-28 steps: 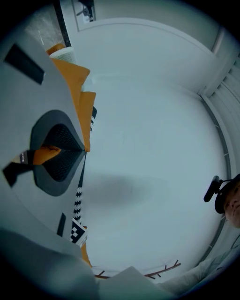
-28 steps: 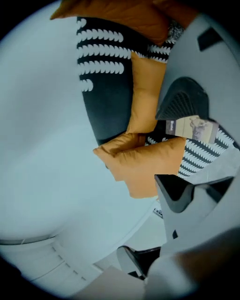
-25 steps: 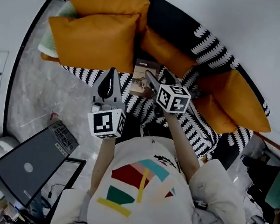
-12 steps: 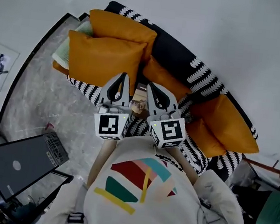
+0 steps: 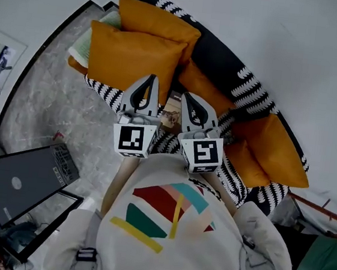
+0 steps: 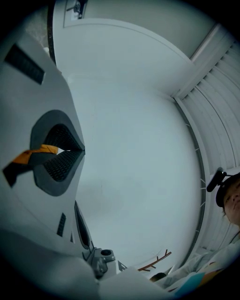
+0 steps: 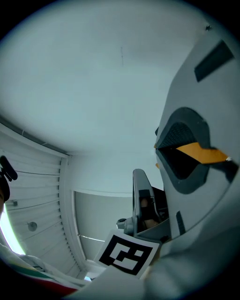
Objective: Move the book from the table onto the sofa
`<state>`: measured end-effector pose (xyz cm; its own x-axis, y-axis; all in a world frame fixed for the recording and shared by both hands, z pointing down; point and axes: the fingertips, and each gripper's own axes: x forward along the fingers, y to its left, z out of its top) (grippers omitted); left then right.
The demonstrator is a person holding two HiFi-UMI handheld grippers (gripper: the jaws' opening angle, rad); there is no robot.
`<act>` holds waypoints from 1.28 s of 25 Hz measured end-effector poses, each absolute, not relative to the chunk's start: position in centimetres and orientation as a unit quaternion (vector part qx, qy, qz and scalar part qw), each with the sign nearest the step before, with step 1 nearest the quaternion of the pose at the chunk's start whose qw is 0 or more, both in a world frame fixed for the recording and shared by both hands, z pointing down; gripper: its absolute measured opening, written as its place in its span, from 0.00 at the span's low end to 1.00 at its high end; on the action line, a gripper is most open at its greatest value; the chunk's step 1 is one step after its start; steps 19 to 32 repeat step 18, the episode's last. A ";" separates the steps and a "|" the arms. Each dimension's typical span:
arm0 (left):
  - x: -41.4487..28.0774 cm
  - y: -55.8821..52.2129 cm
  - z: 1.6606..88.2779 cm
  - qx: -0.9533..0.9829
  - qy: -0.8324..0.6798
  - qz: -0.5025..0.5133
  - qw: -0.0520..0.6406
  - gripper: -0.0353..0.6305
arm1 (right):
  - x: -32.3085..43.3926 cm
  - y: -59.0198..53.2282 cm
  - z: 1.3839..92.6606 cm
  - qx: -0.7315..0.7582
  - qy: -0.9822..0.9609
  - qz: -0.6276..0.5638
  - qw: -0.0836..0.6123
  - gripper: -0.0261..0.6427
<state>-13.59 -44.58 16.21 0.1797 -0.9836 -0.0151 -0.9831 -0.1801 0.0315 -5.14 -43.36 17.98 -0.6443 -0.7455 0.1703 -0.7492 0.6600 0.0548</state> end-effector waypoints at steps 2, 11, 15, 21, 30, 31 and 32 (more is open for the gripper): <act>-14.0 -44.5 16.3 0.767 -0.642 -0.012 0.006 0.06 | -5.5 -43.4 18.1 0.412 -0.907 0.010 0.087 0.06; -16.5 -43.4 16.3 0.753 -0.658 -0.002 0.001 0.06 | -7.7 -43.2 18.9 0.395 -0.914 0.027 0.088 0.06; -17.8 -42.8 16.5 0.743 -0.669 -0.005 0.007 0.06 | -8.5 -42.6 19.1 0.385 -0.918 0.025 0.093 0.06; -18.5 -42.5 16.4 0.737 -0.676 -0.009 0.006 0.06 | -8.8 -42.3 19.2 0.382 -0.919 0.026 0.094 0.06; -18.5 -42.5 16.4 0.737 -0.676 -0.009 0.006 0.06 | -8.8 -42.3 19.2 0.382 -0.919 0.026 0.094 0.06; -18.5 -42.5 16.4 0.737 -0.676 -0.009 0.006 0.06 | -8.8 -42.3 19.2 0.382 -0.919 0.026 0.094 0.06; -18.5 -42.5 16.4 0.737 -0.676 -0.009 0.006 0.06 | -8.8 -42.3 19.2 0.382 -0.919 0.026 0.094 0.06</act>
